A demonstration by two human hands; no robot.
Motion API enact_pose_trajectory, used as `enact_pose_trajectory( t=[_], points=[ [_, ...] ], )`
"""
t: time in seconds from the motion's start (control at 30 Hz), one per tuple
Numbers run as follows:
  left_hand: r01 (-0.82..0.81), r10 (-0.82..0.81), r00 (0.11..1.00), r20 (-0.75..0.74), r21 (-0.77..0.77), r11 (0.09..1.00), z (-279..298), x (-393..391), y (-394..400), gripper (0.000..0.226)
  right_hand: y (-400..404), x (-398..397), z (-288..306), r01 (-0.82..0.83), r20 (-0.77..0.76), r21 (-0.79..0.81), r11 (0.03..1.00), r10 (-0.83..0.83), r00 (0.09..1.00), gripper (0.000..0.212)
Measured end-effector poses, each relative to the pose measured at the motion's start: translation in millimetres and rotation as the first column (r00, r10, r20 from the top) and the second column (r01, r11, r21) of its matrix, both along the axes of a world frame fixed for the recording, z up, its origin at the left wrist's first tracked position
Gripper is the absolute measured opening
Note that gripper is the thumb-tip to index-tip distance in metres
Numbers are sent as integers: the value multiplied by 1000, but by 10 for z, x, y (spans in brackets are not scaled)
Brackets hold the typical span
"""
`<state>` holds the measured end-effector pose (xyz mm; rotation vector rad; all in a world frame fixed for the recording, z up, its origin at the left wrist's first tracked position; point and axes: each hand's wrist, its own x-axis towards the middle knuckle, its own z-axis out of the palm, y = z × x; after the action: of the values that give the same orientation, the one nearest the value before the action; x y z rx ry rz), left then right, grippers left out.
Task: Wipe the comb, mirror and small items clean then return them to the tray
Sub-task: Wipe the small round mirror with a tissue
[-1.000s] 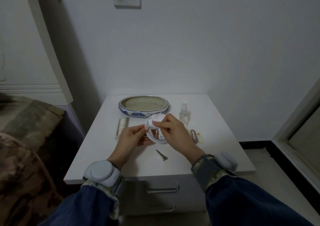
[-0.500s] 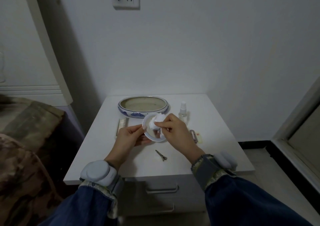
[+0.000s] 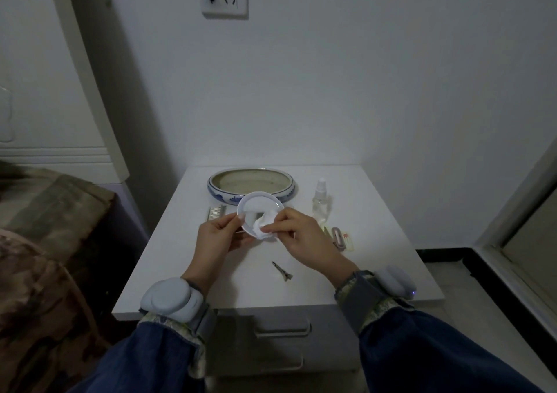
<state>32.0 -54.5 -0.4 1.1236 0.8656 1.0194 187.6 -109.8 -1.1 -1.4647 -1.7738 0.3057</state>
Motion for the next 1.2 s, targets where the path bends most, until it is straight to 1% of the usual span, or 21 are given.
enact_pose_trajectory(
  t=[0.07,0.13,0.27,0.37,0.47,0.57,0.73,0.77,0.83,0.93,1.07,1.2],
  points=[
    [8,-7,1000,17,-8,1000,6,0,0,15,6,-1,-11,28,2,3,1000,-28,1000,26],
    [58,-57,998,24,-19,998,12,-1,-2,16,19,10,-5,75,-20,33,997,-74,997,25],
    [227,-228,971,-69,-12,974,21,13,-58,17,14,73,34,228,-101,28,973,-225,969,26],
    [258,-259,962,-92,-20,966,33,34,-86,17,19,100,32,274,-107,33,961,-269,957,27],
    [204,-205,975,-89,-20,979,30,25,-70,17,16,79,15,205,-93,22,978,-202,975,26],
    [110,-111,993,-45,-20,994,8,12,-35,18,19,58,-9,100,-78,22,995,-98,992,26],
    [-29,29,1000,12,-7,1000,-7,4,21,18,-2,45,-17,-2,-22,9,1000,2,1000,26],
    [-65,65,998,28,-2,998,-4,1,31,18,-10,42,-19,-16,-20,-6,1000,15,1000,26],
    [-133,132,989,72,3,991,-5,-18,65,18,-21,28,-29,-23,-64,-34,999,20,998,27],
    [-183,185,974,131,-25,983,-8,-59,108,17,-4,31,-11,57,-163,-25,998,-60,985,27],
    [-179,183,978,100,-54,982,-37,-58,128,17,19,99,15,260,-265,-50,964,-264,927,29],
    [-134,139,987,83,-58,989,-37,-34,119,18,22,116,-2,381,-306,-40,924,-374,876,28]
  ],
)
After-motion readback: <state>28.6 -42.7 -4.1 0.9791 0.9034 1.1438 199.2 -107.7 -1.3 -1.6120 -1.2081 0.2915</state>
